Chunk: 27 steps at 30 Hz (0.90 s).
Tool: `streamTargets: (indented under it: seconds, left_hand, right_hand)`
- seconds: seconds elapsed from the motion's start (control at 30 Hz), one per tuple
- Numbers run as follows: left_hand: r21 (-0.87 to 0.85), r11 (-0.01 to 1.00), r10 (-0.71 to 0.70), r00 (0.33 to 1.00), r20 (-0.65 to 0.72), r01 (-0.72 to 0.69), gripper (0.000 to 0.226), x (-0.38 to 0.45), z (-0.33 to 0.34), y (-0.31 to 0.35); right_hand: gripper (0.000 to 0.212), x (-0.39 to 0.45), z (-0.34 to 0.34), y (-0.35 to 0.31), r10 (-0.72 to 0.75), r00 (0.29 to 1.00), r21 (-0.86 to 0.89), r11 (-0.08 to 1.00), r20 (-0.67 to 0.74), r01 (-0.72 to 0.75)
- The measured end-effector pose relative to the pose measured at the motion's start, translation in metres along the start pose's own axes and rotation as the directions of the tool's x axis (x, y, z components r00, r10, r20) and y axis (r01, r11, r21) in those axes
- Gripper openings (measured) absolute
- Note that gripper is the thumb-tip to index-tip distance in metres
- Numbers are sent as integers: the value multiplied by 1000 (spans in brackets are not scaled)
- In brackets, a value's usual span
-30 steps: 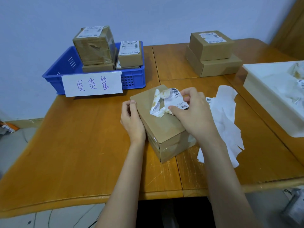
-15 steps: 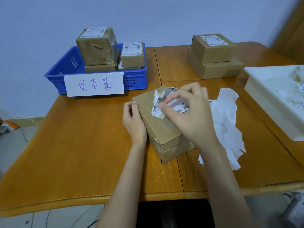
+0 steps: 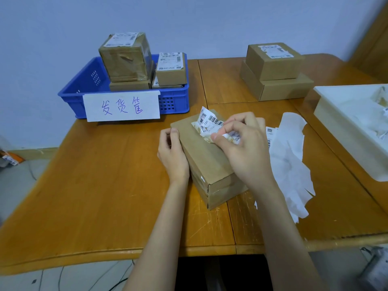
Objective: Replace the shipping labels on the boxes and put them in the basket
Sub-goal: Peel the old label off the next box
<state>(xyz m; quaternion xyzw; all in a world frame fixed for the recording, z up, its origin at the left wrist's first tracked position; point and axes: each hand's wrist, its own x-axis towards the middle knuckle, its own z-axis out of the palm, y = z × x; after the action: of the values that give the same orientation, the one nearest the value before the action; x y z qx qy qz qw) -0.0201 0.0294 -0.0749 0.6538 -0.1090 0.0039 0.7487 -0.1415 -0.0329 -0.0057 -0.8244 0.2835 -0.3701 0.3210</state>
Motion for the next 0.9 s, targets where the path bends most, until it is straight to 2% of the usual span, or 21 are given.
streamTargets:
  seconds: [0.2, 0.47, 0.57, 0.63, 0.77, 0.9]
  left_hand:
    - [0, 1000, 15, 1000, -2, -15, 24, -1, 0, 0]
    - [-6, 1000, 18, 1000, 3, -18, 25, -1, 0, -1]
    - [-7, 1000, 27, 1000, -2, -27, 25, -2, 0, 1]
    - [-10, 999, 32, 999, -8, -32, 25, -2, 0, 0]
    - [-14, 1000, 16, 1000, 12, -16, 25, -1, -3, -1]
    - [-12, 994, -112, 993, 41, 113, 26, 5, -5, 5]
  right_hand:
    - [9, 3, -4, 0, 57, 998, 119, 991, 8, -57]
    - [8, 0, -2, 0, 24, 999, 101, 994, 38, -27]
    - [14, 0, -9, -6, 43, 998, 270, 962, 37, -51]
    - [16, -1, -12, -8, 48, 999, 321, 946, 3, -46]
    - [9, -7, -6, -7, 35, 992, 274, 962, -124, 0]
    - [25, -11, -3, -6, -4, 962, 156, 987, -274, 48]
